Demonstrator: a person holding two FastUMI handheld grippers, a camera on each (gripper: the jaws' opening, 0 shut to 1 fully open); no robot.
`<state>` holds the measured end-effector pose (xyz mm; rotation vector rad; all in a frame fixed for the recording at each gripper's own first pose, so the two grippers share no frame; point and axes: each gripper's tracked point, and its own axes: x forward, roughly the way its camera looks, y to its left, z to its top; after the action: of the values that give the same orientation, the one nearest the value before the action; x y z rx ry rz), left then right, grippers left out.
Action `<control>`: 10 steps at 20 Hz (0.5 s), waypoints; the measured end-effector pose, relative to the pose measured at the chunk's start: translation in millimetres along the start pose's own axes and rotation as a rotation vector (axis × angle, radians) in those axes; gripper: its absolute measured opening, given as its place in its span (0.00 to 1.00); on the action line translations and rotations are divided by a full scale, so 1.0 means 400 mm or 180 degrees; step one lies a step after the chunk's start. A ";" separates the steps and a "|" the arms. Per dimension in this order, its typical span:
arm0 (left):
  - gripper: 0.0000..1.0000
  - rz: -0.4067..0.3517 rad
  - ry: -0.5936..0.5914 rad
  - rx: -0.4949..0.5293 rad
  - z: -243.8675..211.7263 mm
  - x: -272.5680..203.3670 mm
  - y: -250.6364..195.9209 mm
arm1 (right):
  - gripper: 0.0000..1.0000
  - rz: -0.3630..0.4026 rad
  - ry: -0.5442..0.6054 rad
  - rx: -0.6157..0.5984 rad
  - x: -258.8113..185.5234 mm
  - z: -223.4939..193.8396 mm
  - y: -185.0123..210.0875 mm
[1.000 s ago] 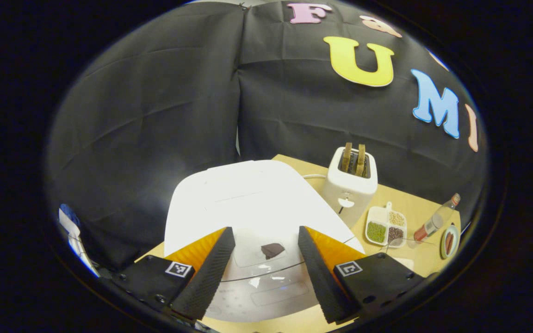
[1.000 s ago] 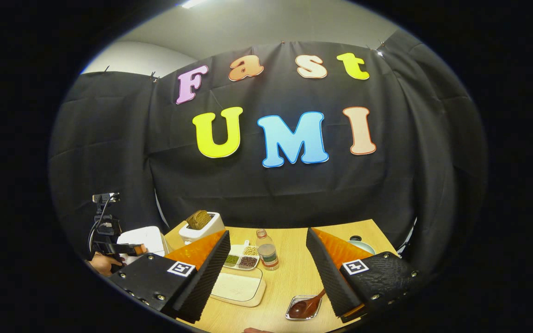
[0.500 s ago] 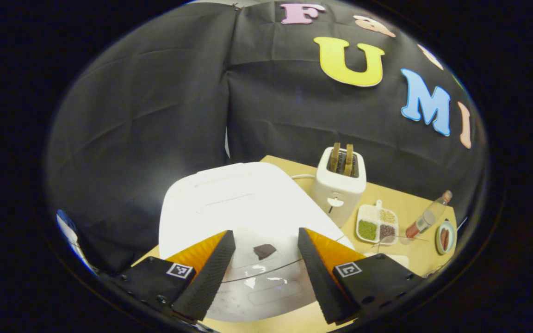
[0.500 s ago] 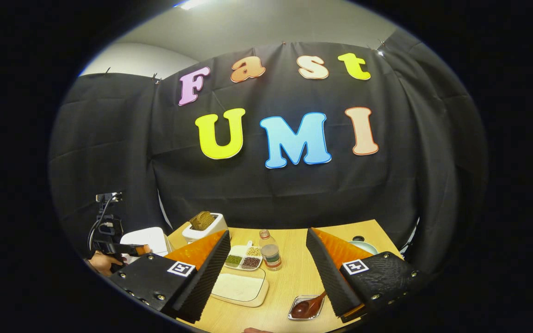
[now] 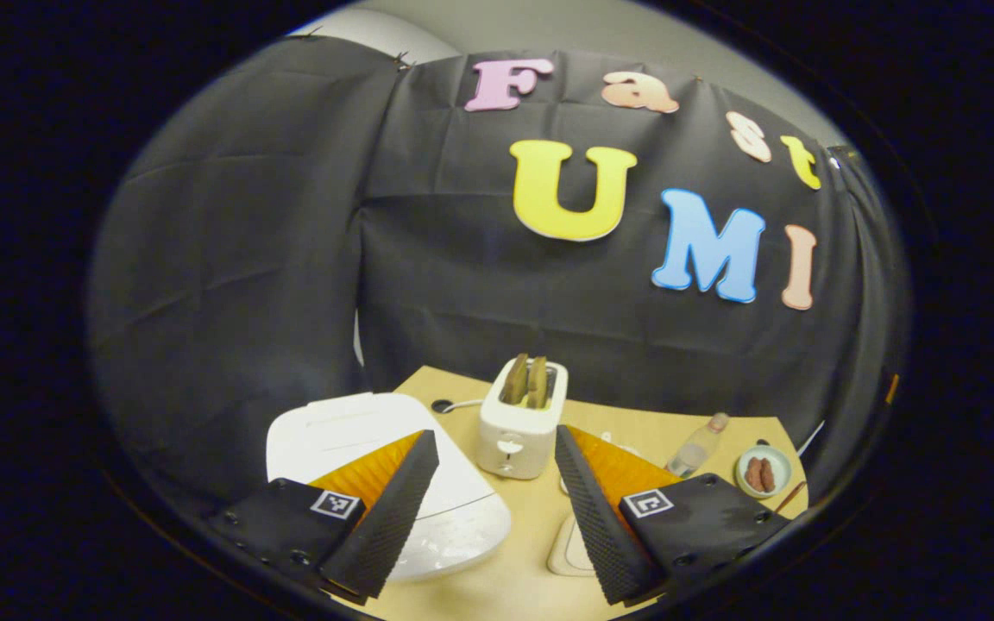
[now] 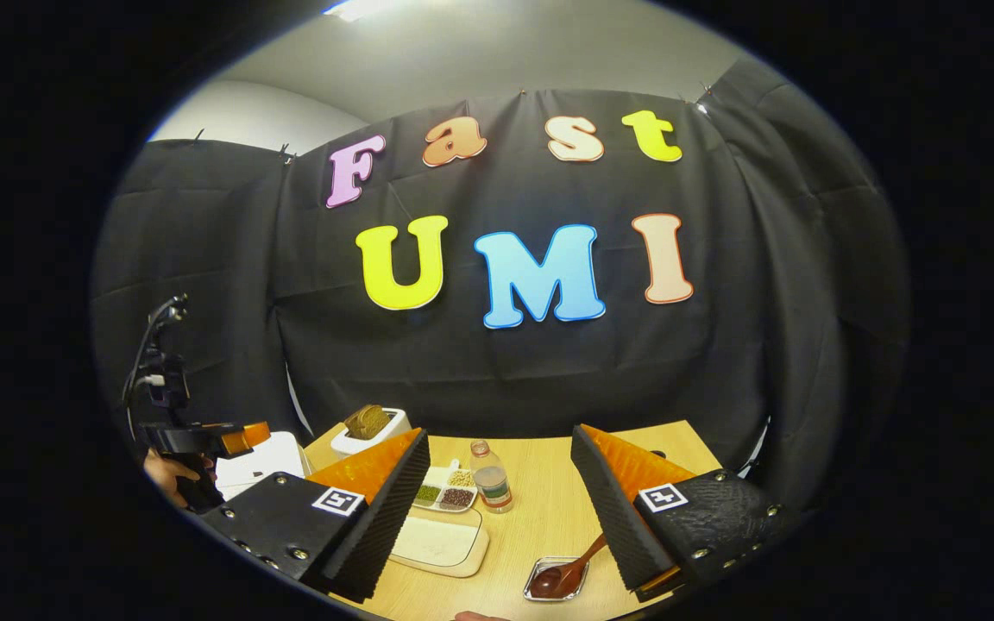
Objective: Close the left gripper, press the button to open the rice cooker; take a wooden spoon from the chopstick holder with the right hand, scoop a spoonful of rice and pour it into the rice cooker, then put the wooden spoon back into the chopstick holder.
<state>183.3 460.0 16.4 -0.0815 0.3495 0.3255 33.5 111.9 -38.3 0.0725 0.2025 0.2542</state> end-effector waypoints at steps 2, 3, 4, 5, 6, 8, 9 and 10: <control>0.95 -0.0163 -0.0268 0.0108 0.056 -0.015 -0.046 | 1.00 -0.0074 -0.0097 -0.0010 -0.012 0.026 -0.016; 0.95 -0.0233 -0.0398 0.0166 0.081 -0.023 -0.069 | 1.00 -0.0103 -0.0153 -0.0001 -0.018 0.041 -0.016; 0.95 -0.0282 -0.0522 0.0222 0.105 -0.032 -0.088 | 1.00 -0.0136 -0.0211 0.0003 -0.024 0.058 -0.021; 0.99 -0.0325 -0.0650 0.0268 0.128 -0.049 -0.106 | 1.00 -0.0162 -0.0257 0.0007 -0.031 0.069 -0.025; 0.95 -0.0372 -0.0775 0.0313 0.150 -0.059 -0.122 | 0.99 -0.0174 -0.0292 0.0019 -0.035 0.082 -0.028; 0.99 -0.0457 -0.0955 0.0420 0.182 -0.067 -0.147 | 1.00 -0.0176 -0.0344 0.0043 -0.048 0.096 -0.021; 0.99 -0.0510 -0.0998 0.0450 0.191 -0.089 -0.164 | 1.00 -0.0180 -0.0354 0.0047 -0.051 0.100 -0.021; 0.99 -0.0583 -0.1015 0.0445 0.196 -0.105 -0.185 | 1.00 -0.0187 -0.0365 0.0053 -0.055 0.104 -0.022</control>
<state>195.5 387.9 106.3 0.0753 0.0469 0.1282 23.6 96.0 5.8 0.0972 0.0925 0.1892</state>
